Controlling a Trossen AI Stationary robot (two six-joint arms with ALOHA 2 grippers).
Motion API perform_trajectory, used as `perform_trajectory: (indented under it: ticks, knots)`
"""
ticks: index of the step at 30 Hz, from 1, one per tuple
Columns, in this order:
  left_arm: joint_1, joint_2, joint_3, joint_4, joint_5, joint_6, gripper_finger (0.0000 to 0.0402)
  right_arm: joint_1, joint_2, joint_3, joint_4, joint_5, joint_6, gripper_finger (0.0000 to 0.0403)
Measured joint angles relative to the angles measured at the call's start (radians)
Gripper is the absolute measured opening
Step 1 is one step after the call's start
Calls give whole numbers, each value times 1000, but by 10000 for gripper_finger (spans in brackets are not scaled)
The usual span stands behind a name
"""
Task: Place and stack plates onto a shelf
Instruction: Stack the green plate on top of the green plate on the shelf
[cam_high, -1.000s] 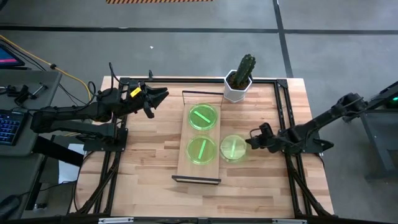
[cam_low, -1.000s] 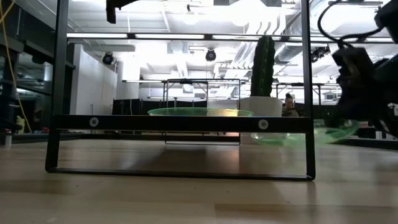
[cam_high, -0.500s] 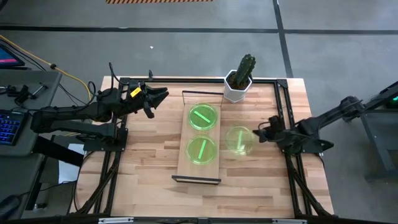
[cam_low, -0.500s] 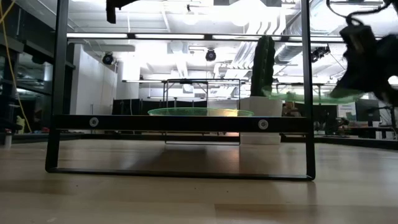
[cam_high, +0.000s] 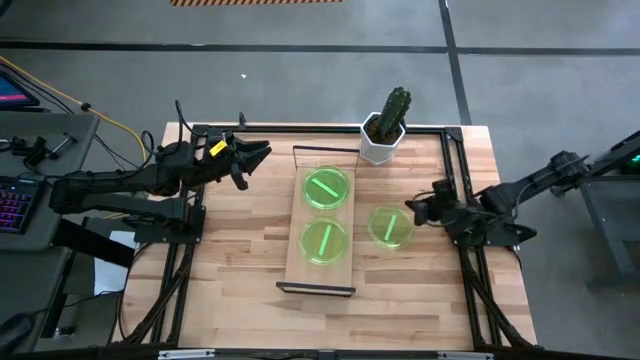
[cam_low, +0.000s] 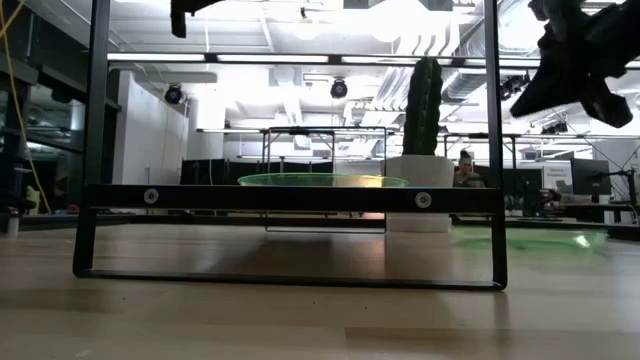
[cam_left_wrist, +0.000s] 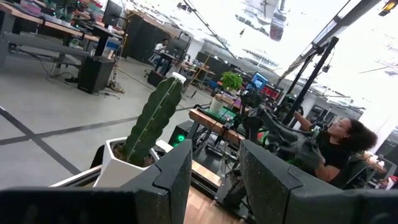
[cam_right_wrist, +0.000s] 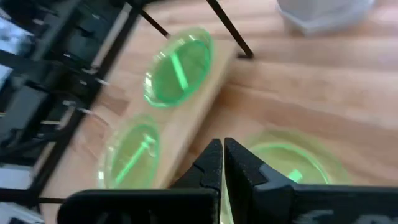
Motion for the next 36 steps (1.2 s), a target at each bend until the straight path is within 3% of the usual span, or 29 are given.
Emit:
perform_trajectory:
  ticks: [9,15,22,28,36]
  knots:
    - [0,0,0,0,0,0,127,-27,191,-1,-79,-43,235,20]
    - [0,0,0,0,-4,0,127,-117,261,-40,-90,-179,243,117]
    - [0,0,0,0,-4,0,127,-212,192,-208,60,-261,202,206]
    - [0,0,0,0,-5,0,127,-275,128,-352,292,-282,121,217]
    - [0,0,0,0,-6,-7,127,-316,141,-444,513,-293,-22,206]
